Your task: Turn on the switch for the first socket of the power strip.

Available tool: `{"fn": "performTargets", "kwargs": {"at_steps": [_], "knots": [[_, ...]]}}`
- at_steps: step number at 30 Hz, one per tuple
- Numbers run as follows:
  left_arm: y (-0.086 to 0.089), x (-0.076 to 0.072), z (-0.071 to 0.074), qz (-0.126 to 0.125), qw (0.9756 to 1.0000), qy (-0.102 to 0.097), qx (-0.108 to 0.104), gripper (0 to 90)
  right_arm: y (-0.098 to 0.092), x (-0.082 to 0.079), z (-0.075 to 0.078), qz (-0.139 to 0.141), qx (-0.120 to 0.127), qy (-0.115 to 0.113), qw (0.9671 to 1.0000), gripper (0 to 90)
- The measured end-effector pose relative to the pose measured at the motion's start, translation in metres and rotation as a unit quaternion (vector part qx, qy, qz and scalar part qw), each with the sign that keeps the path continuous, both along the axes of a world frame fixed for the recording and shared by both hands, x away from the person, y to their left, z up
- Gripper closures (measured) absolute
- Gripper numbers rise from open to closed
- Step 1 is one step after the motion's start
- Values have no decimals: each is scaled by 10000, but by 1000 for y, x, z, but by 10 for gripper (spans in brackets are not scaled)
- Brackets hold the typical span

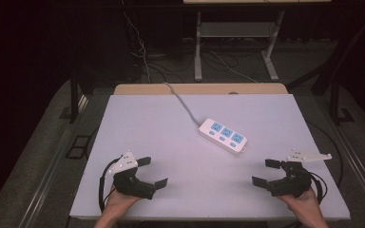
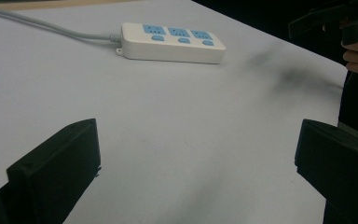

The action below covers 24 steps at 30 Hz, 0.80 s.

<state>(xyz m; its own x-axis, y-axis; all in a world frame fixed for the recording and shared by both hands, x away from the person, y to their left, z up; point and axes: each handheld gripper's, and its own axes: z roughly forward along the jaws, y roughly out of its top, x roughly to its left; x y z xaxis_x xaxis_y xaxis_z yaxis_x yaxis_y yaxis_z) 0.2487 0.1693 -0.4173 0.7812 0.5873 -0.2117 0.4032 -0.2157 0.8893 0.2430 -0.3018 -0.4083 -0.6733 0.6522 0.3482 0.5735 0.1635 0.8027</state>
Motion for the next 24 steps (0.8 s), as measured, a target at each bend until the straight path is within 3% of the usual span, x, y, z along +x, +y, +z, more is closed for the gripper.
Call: {"fn": "performTargets", "kwargs": {"at_steps": [24], "knots": [[0,1,-2,-23,10000,43,40,0,8,13,12,187,-234,142,9994,2]]}}
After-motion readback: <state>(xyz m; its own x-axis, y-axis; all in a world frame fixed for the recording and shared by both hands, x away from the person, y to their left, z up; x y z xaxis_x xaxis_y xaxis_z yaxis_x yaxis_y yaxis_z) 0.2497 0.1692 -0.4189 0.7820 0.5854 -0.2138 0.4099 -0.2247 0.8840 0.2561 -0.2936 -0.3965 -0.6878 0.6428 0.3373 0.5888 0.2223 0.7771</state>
